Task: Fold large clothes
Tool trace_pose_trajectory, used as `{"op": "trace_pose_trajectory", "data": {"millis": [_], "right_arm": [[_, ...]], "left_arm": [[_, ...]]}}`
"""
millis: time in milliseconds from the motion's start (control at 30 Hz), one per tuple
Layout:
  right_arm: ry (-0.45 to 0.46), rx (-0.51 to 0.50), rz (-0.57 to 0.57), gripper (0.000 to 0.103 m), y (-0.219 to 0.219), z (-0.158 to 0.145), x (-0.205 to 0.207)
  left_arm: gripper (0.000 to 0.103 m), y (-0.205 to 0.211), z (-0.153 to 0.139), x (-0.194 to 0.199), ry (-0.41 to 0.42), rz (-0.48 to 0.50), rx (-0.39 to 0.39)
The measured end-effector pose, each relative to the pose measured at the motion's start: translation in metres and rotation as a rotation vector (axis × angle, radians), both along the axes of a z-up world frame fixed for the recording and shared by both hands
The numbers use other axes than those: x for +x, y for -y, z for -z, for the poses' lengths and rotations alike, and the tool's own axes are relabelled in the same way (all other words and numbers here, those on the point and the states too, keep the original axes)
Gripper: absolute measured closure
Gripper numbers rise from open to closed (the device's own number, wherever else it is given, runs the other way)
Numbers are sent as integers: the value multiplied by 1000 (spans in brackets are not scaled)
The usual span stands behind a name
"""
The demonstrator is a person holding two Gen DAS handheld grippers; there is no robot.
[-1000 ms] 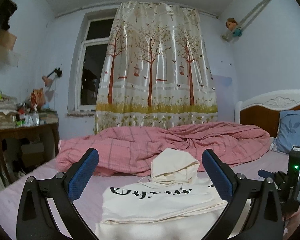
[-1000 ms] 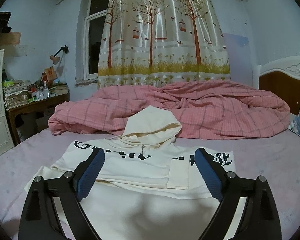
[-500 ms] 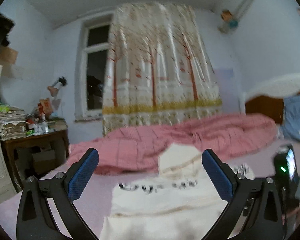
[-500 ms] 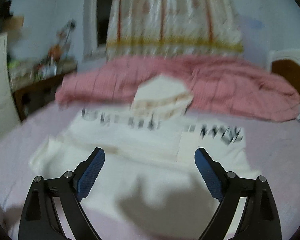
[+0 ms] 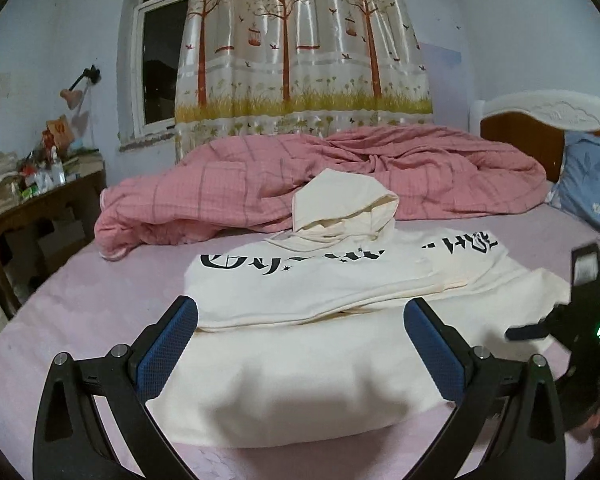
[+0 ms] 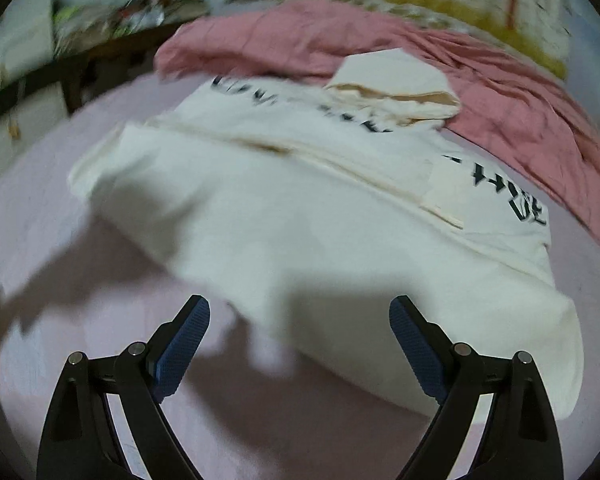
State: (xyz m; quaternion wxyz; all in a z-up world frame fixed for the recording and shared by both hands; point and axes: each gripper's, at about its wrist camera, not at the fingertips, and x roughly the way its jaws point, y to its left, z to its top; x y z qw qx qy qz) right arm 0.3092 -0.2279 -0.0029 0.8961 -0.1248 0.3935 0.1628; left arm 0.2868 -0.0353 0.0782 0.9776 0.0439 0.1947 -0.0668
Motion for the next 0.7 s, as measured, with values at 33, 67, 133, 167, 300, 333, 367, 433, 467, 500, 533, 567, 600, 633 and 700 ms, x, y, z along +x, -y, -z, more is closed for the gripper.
{"op": "trace_pose_trajectory", "data": {"millis": [33, 67, 133, 167, 300, 333, 367, 433, 467, 500, 533, 567, 600, 633, 700], "right_arm": [[-8, -12, 3, 10, -3, 4, 0], [-22, -16, 8, 10, -4, 7, 0], [-39, -54, 28, 10, -5, 15, 0], [-37, -83, 46, 10, -5, 19, 1], [-58, -190, 160, 10, 9, 35, 15], [-55, -192, 180, 10, 13, 35, 18], [-51, -190, 211, 10, 21, 34, 21], [-39, -200, 290, 10, 37, 31, 26], [-44, -181, 323, 10, 48, 30, 29], [-57, -148, 322, 10, 54, 30, 31], [-76, -102, 316, 10, 62, 31, 32], [-80, -89, 313, 10, 65, 31, 32], [-74, -93, 309, 10, 65, 30, 31], [-62, -115, 306, 10, 64, 29, 30], [-43, -147, 304, 10, 59, 28, 27]], "left_arm": [[1, 0, 1, 2, -4, -2, 1], [1, 1, 3, 3, -9, -6, 8], [1, 4, 9, 7, -28, -7, 24], [1, 5, 12, 9, -41, 2, 26], [1, 10, 19, 14, -78, 66, 15], [1, 11, 22, 16, -96, 83, 19], [1, 14, 25, 19, -123, 106, 26], [1, 21, 34, 24, -172, 140, 41], [1, 27, 40, 27, -198, 154, 54], [1, 33, 46, 30, -228, 172, 75], [1, 40, 54, 32, -254, 192, 100], [1, 46, 61, 34, -277, 207, 125], [1, 52, 68, 35, -299, 219, 146], [1, 57, 74, 36, -319, 232, 165], [1, 67, 86, 35, -351, 277, 193]]}}
